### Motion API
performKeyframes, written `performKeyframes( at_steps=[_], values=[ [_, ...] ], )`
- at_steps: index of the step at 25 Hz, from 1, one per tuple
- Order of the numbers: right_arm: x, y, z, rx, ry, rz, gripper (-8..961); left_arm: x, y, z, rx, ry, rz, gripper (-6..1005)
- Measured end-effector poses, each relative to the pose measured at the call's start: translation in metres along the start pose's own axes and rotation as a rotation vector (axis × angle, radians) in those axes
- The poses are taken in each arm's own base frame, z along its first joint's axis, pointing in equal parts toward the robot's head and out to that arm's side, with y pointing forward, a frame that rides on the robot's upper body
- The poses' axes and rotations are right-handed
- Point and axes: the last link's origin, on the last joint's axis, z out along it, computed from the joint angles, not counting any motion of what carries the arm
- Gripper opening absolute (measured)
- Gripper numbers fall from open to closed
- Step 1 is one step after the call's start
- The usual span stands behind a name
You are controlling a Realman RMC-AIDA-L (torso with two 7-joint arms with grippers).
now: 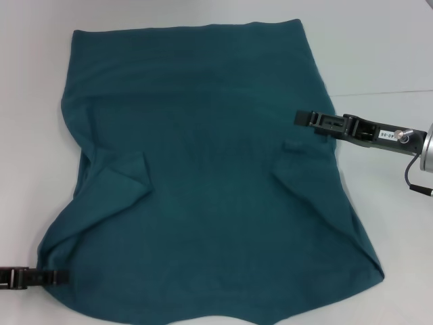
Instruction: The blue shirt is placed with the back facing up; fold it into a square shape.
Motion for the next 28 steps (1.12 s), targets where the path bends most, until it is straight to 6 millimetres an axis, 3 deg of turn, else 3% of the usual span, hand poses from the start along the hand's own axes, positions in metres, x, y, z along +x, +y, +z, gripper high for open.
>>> performKeyframes(
  at_steps=[5,15,28],
  values=[
    [0.0000,0.0000,0.0000,0.000,0.000,0.000,932,0.0012,0.0000,-0.0001,0.004,0.001,0.002,792],
    [-0.0001,-0.0003,-0.0004,0.001,-0.002,-0.003,932,0.0060,0.0010,-0.0001,0.007,0.006,0.005,334],
    [0.0026,-0.0073,-0.0098,0.024,0.012,0.009,931,0.0085,0.0027,-0.0011,-0.003,0.019,-0.001,93]
  ],
)
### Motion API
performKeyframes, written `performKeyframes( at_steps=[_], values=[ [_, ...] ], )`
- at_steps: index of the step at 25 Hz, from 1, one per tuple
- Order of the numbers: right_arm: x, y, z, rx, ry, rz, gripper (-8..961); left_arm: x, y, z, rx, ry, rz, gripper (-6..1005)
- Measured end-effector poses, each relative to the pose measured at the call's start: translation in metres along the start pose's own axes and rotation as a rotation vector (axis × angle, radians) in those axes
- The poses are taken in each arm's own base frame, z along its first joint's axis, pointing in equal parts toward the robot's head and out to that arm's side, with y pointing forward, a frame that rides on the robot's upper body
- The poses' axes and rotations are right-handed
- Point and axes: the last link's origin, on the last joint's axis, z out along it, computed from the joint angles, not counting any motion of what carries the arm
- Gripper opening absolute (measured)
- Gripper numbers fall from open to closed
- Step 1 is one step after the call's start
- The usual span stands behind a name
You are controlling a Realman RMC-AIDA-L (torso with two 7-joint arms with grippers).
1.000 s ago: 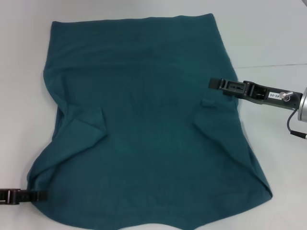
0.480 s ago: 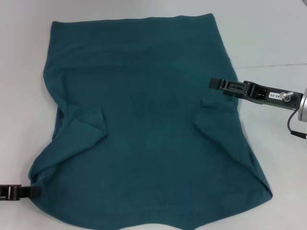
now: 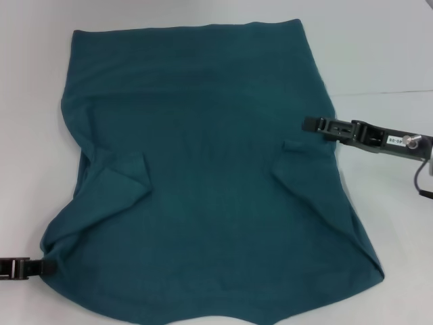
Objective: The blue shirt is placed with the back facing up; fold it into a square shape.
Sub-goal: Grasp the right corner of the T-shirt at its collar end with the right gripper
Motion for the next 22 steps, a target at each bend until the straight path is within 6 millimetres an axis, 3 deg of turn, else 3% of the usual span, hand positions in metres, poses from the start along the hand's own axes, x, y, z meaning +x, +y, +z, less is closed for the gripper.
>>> performKeyframes(
  at_steps=[15,22],
  values=[
    [0.022,-0.037,-0.061,0.141,0.122,0.172,930,0.004,0.003,0.000,-0.022,0.029,0.001,88],
    [0.033,-0.038,-0.060,0.149,0.174,0.184,930,0.007,0.005,0.001,-0.032,0.050,0.005,88]
  ],
)
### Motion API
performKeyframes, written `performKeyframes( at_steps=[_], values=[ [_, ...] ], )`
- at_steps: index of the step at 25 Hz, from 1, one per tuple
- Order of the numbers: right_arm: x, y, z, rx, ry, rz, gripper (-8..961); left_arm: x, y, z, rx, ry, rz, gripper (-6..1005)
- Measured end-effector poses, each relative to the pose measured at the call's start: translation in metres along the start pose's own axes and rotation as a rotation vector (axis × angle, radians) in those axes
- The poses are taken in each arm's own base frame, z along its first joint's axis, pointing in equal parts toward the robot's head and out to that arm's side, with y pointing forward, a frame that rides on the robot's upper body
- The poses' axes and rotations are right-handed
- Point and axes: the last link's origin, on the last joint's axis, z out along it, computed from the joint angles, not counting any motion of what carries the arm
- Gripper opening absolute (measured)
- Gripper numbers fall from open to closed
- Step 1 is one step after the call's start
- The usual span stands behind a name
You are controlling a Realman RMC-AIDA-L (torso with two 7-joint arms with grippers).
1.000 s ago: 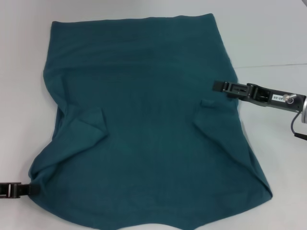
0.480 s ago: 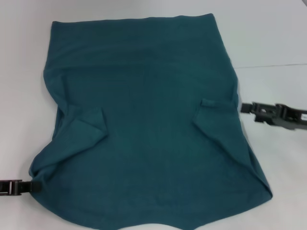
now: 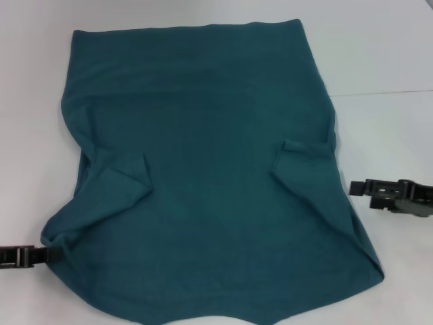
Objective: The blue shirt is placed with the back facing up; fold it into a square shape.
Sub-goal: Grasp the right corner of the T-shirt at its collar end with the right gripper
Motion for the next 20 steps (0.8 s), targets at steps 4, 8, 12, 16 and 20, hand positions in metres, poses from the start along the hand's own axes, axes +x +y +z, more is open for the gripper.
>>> performKeyframes(
  at_steps=[4,8,12,16,20],
  values=[
    [0.001,0.007,0.012,-0.009,0.027,-0.014,930,0.000,0.001,0.001,-0.005,0.004,-0.001,88],
    [0.000,0.009,0.016,-0.009,0.033,-0.021,930,-0.001,0.001,0.001,-0.007,0.004,-0.002,87],
    [0.000,0.008,0.015,-0.008,0.028,-0.017,929,-0.002,0.001,0.001,-0.007,0.004,-0.005,87],
    [0.000,0.008,0.014,-0.005,0.026,-0.016,929,-0.001,0.002,0.002,-0.012,0.010,-0.004,87],
    [0.001,0.007,0.016,0.002,0.032,-0.018,929,0.001,0.003,0.003,-0.017,0.013,0.001,88]
  ],
)
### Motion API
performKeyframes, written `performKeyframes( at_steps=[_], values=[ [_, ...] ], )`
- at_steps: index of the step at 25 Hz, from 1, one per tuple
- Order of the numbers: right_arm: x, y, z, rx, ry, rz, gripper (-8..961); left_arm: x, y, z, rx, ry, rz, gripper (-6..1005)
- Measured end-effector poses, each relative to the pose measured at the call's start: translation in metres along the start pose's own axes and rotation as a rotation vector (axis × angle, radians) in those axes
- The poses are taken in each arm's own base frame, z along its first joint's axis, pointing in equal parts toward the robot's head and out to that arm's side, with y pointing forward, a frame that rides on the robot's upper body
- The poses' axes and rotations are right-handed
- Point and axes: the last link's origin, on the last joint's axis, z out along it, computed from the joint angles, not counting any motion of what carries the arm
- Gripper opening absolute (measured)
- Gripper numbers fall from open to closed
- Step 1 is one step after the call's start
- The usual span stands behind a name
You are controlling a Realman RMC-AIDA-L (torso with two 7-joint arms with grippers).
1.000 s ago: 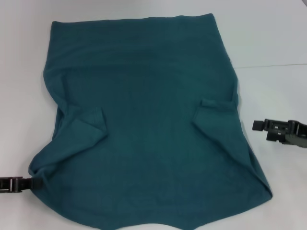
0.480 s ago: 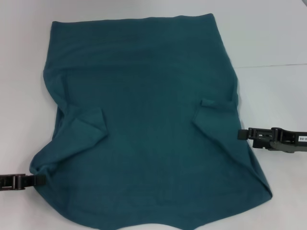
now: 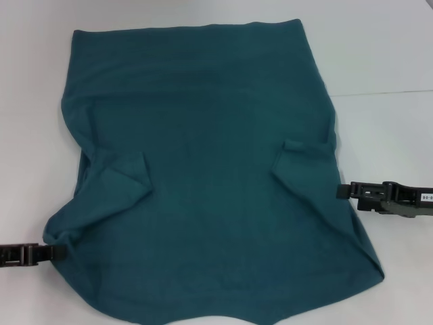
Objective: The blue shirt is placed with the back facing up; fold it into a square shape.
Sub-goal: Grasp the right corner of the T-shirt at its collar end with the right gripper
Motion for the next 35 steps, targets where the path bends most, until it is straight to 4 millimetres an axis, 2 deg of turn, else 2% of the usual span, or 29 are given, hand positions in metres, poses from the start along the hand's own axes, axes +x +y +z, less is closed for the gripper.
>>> performKeyframes(
  at_steps=[9,14,35],
  values=[
    [0.005,-0.011,-0.004,0.042,-0.017,0.025,930,0.002,0.000,0.000,0.000,0.009,0.004,87],
    [0.010,-0.014,0.001,0.072,0.002,0.020,930,0.002,0.000,0.000,-0.002,0.014,0.004,87],
    [0.016,-0.012,0.006,0.068,0.026,0.018,929,0.002,0.000,0.000,0.002,0.017,0.004,87]
  ],
)
